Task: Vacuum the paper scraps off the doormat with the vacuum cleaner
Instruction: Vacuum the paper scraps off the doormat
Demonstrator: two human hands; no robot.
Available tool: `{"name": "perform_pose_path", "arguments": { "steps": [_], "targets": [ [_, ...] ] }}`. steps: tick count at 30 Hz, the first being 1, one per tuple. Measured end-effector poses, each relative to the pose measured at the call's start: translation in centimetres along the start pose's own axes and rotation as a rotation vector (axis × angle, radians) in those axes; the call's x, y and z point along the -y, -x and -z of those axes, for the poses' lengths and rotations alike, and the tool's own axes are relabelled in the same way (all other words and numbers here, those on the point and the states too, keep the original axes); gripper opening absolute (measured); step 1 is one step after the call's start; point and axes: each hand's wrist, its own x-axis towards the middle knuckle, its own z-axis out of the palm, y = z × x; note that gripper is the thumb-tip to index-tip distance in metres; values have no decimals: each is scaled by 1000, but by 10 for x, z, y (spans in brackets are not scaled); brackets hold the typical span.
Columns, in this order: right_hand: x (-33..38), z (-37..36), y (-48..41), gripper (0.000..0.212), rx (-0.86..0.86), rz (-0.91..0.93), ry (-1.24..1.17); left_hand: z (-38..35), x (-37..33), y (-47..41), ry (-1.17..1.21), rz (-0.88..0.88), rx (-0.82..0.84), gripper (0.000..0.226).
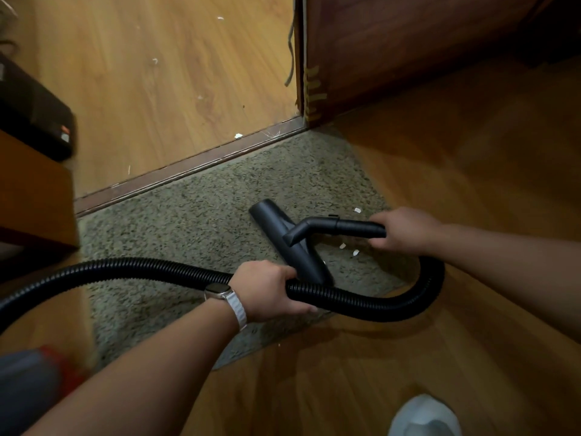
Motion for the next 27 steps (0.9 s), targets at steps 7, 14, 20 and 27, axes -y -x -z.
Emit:
{"name": "perform_pose_path", "arguments": {
  "steps": [7,14,20,27],
  "targets": [
    [-21,1,3,25,-81,-120,-58,-15,-11,11,-7,30,-6,61],
    [-16,-4,8,28,-79,-106,-22,-16,-14,12,-11,38,-9,62],
    [25,-9,10,22,-26,84,124,-26,-13,34,-10,14,48,55],
    [44,-13,2,19,-34,201,268,-54,-19,55,40,41,85,64]
  ]
}}
